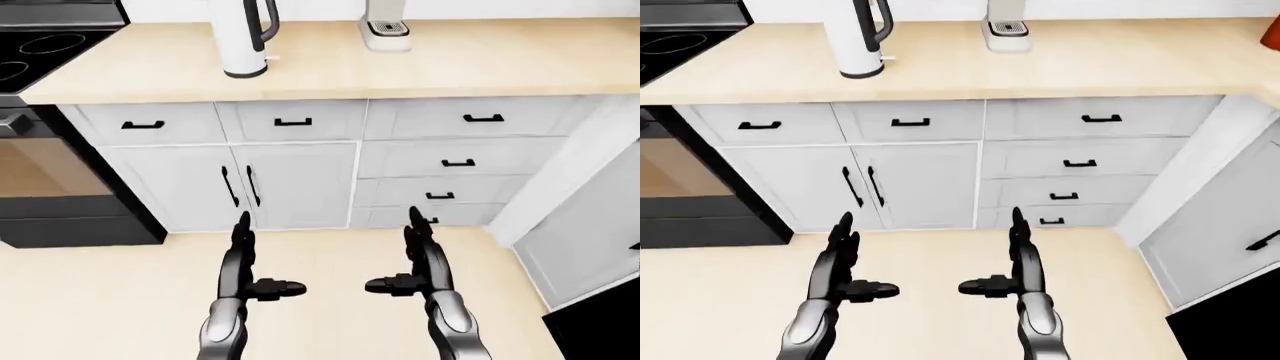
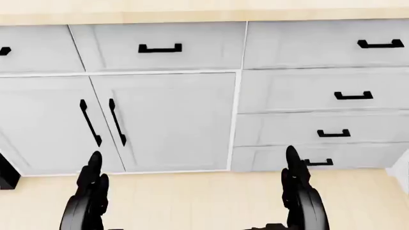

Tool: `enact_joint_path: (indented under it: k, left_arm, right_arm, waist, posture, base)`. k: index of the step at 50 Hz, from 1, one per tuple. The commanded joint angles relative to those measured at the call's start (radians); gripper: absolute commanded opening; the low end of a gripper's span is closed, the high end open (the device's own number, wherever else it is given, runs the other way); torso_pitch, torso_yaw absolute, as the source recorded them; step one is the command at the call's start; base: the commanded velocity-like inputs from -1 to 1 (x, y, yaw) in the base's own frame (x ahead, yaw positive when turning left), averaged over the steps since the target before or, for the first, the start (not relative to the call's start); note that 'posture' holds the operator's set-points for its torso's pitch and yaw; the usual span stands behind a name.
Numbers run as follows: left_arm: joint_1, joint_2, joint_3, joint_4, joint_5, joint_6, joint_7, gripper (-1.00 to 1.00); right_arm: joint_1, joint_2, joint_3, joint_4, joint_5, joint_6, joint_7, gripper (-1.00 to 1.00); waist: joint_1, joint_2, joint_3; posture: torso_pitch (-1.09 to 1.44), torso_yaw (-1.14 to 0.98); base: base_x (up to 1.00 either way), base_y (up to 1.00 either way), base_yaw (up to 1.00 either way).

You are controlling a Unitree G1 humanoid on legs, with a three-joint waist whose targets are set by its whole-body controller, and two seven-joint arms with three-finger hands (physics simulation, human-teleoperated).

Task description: Close the lid of the electric kettle.

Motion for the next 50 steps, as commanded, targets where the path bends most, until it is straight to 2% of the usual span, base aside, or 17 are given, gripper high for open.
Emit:
enact_joint_path:
  k: [1, 3, 4, 5, 7, 8, 24, 34, 39, 43, 47, 50]
  left_arm:
    - [-0.032, 0.006, 0.009, -0.083, -0.011, -0.052, -0.001, 1.00]
    - [-0.030, 0.005, 0.009, -0.081, -0.011, -0.055, -0.002, 1.00]
    - [-0.029, 0.005, 0.008, -0.079, -0.012, -0.057, -0.003, 1.00]
    - [-0.029, 0.006, 0.006, -0.077, -0.009, -0.059, -0.006, 1.00]
    - [-0.026, 0.007, 0.007, -0.083, -0.010, -0.055, -0.008, 1.00]
    - [-0.027, 0.007, 0.007, -0.081, -0.010, -0.055, -0.008, 1.00]
    - [-0.033, 0.009, 0.013, -0.070, -0.012, -0.059, -0.010, 1.00]
    - [-0.047, 0.024, 0.050, -0.182, -0.046, 0.038, -0.008, 1.00]
    - [-0.076, 0.046, 0.094, -0.274, -0.076, 0.127, -0.003, 1.00]
    - [-0.114, 0.077, 0.147, -0.342, -0.109, 0.200, 0.006, 1.00]
    - [-0.174, 0.132, 0.236, -0.433, -0.168, 0.308, 0.029, 1.00]
    - [-0.206, 0.171, 0.291, -0.500, -0.222, 0.382, 0.050, 1.00]
  right_arm:
    - [-0.030, -0.006, 0.002, -0.078, -0.003, -0.064, 0.003, 1.00]
    - [-0.031, -0.006, 0.001, -0.071, -0.004, -0.067, 0.004, 1.00]
    - [-0.031, -0.006, 0.000, -0.069, -0.005, -0.070, 0.005, 1.00]
    - [-0.030, -0.006, 0.001, -0.073, -0.007, -0.066, 0.004, 1.00]
    - [-0.028, -0.004, 0.004, -0.069, -0.009, -0.067, 0.006, 1.00]
    - [-0.028, -0.004, 0.004, -0.073, -0.009, -0.062, 0.005, 1.00]
    - [-0.025, -0.007, -0.002, -0.084, -0.013, -0.052, 0.008, 1.00]
    - [-0.016, -0.017, -0.023, -0.157, -0.005, -0.006, 0.013, 1.00]
    - [-0.010, -0.033, -0.070, -0.298, 0.023, 0.097, 0.023, 1.00]
    - [-0.009, -0.053, -0.136, -0.424, 0.056, 0.189, 0.032, 1.00]
    - [-0.012, -0.081, -0.231, -0.585, 0.098, 0.318, 0.043, 1.00]
    - [-0.020, -0.096, -0.281, -0.679, 0.110, 0.403, 0.051, 1.00]
  waist:
    - [-0.002, -0.008, -0.001]
    - [0.008, -0.001, -0.061]
    - [0.008, -0.001, -0.052]
    - [0.006, -0.006, -0.017]
    - [0.007, -0.007, -0.069]
    - [0.008, -0.007, -0.075]
    - [0.007, -0.003, -0.091]
    - [0.005, -0.002, -0.086]
    - [0.007, -0.001, -0.084]
    - [0.009, -0.002, -0.080]
    - [0.009, -0.003, -0.079]
    - [0.008, -0.003, -0.076]
  posture:
    - [0.00, 0.00]
    - [0.00, 0.00]
    - [0.00, 0.00]
    - [0.00, 0.00]
    - [0.00, 0.00]
    - [0.00, 0.00]
    - [0.00, 0.00]
    - [0.00, 0.00]
    - [0.00, 0.00]
    - [0.00, 0.00]
    - [0.00, 0.00]
    - [0.00, 0.00]
  base:
    - [0.00, 0.00, 0.00]
    - [0.00, 0.00, 0.00]
    - [0.00, 0.00, 0.00]
    - [0.00, 0.00, 0.00]
    - [0.00, 0.00, 0.00]
    - [0.00, 0.00, 0.00]
    - [0.00, 0.00, 0.00]
    - [0.00, 0.00, 0.00]
    - [0.00, 0.00, 0.00]
    - [0.00, 0.00, 0.00]
    - [0.00, 0.00, 0.00]
    - [0.00, 0.00, 0.00]
